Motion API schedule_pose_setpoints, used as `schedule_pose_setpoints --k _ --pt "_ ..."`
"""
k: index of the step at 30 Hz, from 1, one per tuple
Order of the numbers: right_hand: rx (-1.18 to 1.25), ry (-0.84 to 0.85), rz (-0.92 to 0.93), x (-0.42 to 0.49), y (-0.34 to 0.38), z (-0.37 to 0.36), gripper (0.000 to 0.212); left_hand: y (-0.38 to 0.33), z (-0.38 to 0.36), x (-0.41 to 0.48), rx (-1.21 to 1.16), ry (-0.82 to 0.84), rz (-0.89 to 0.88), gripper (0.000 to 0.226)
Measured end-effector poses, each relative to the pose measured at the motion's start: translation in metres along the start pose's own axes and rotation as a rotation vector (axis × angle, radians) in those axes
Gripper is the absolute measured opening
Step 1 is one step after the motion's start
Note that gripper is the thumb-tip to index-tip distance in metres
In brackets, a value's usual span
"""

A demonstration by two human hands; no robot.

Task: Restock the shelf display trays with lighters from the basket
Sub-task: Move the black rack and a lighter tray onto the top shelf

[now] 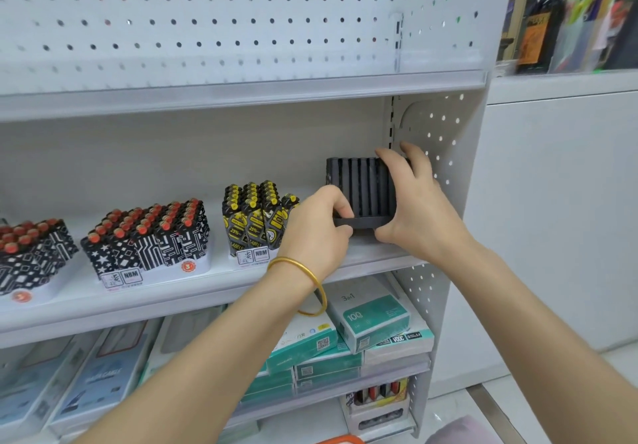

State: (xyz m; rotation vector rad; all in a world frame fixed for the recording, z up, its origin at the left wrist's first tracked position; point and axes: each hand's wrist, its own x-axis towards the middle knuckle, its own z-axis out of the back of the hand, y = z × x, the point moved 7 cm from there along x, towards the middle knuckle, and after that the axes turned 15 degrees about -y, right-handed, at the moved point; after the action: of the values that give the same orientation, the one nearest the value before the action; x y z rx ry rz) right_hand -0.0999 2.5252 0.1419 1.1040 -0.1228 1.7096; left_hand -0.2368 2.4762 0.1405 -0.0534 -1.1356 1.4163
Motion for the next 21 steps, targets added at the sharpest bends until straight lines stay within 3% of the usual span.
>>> schedule_pose_setpoints --k 21 --pt "0.041 -0.198 0.17 -0.06 0.103 0.13 0.101 -0.07 0.131 -0.083 -0.107 -0.129 -0.106 0.019"
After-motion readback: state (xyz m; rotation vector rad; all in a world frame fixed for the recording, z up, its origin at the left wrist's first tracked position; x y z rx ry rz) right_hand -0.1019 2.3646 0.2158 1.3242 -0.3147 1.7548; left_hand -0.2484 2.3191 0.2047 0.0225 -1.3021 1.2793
